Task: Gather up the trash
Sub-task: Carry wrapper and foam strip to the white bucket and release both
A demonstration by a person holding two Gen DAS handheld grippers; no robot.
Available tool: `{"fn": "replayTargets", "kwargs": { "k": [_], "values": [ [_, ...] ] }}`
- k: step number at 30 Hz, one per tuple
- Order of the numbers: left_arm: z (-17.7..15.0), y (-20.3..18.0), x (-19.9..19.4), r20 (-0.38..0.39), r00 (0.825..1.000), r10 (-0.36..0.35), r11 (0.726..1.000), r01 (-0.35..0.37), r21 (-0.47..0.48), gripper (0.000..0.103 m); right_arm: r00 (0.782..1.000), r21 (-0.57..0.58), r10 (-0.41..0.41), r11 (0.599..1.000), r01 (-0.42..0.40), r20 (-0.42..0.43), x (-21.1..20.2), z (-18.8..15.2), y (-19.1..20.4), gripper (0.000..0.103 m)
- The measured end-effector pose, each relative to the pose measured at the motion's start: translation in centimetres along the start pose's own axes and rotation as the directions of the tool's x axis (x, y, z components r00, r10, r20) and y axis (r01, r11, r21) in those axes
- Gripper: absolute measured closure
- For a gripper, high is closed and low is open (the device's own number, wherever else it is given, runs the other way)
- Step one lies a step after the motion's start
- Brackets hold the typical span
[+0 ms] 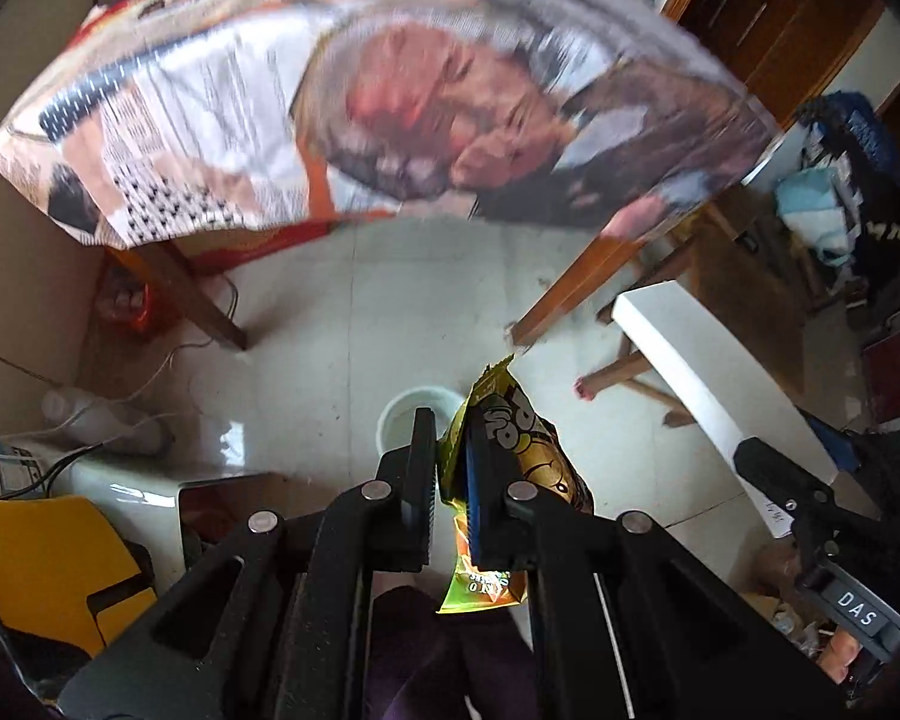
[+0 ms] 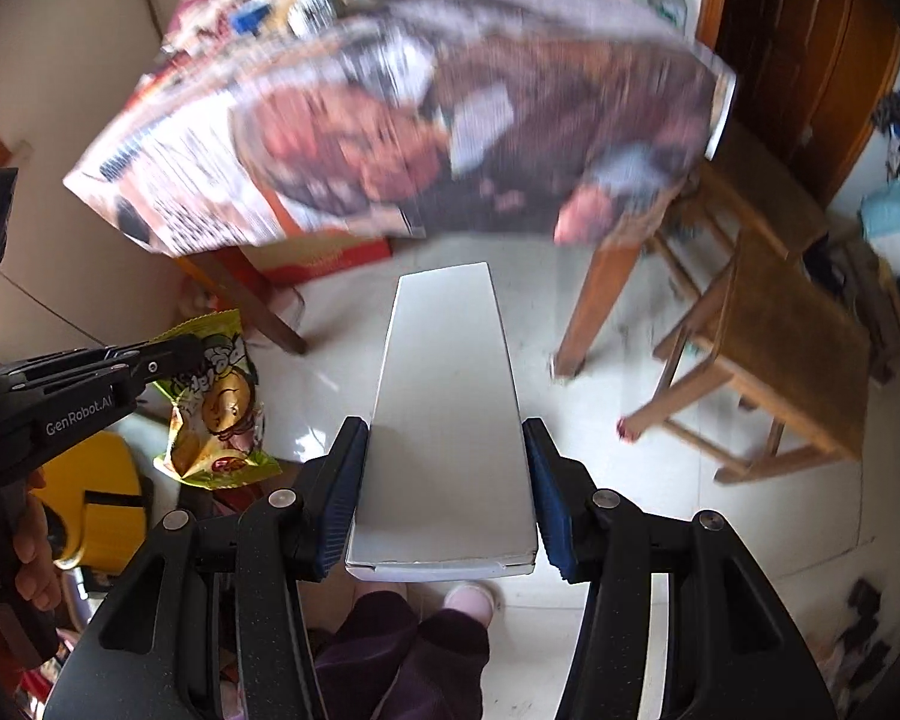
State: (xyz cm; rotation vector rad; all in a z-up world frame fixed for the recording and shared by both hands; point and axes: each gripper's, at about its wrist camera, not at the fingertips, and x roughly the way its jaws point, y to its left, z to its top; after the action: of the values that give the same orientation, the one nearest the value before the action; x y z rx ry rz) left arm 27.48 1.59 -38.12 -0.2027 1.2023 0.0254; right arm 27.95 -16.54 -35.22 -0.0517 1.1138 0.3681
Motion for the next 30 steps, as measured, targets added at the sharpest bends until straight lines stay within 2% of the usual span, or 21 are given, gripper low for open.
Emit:
{"fn": "replayTargets", "kwargs": {
  "k": [8, 14, 22, 26, 27, 30],
  "values": [
    [-3.3, 3.5, 12.4, -0.109, 0.994, 0.021, 0.999, -0.025, -0.037, 0.096, 0.994, 0.006, 0.013, 1.0, -0.013, -0.106, 11.6, -4.2, -0.3, 0.055],
    [-5.1, 5.1, 21.3, -0.167, 0.986, 0.024, 0.998, -0.035, -0.06, 0.096, 0.99, -0.026, 0.015, 0.999, -0.019, -0.139, 19.0, -6.2, -0.7, 0.055],
    [-6.2, 6.6, 30.1, -0.195, 0.981, 0.022, 0.997, -0.035, -0.066, 0.096, 0.982, -0.038, 0.025, 0.999, -0.032, -0.186, 27.1, -7.1, -0.9, 0.055],
    [-6.4, 7.1, 33.7, -0.216, 0.976, 0.003, 0.997, -0.021, -0.081, 0.096, 0.974, -0.069, 0.03, 0.997, -0.047, -0.222, 29.7, -7.2, -0.7, 0.054],
    [-6.4, 7.1, 34.7, -0.231, 0.973, -0.004, 0.996, -0.017, -0.087, 0.094, 0.972, -0.077, 0.022, 0.996, -0.041, -0.234, 30.2, -7.3, -0.7, 0.054],
    [-6.7, 7.4, 37.0, -0.304, 0.952, -0.022, 0.994, -0.011, -0.107, 0.073, 0.959, -0.09, 0.009, 0.995, -0.036, -0.282, 31.6, -7.3, -0.7, 0.054]
  ]
}}
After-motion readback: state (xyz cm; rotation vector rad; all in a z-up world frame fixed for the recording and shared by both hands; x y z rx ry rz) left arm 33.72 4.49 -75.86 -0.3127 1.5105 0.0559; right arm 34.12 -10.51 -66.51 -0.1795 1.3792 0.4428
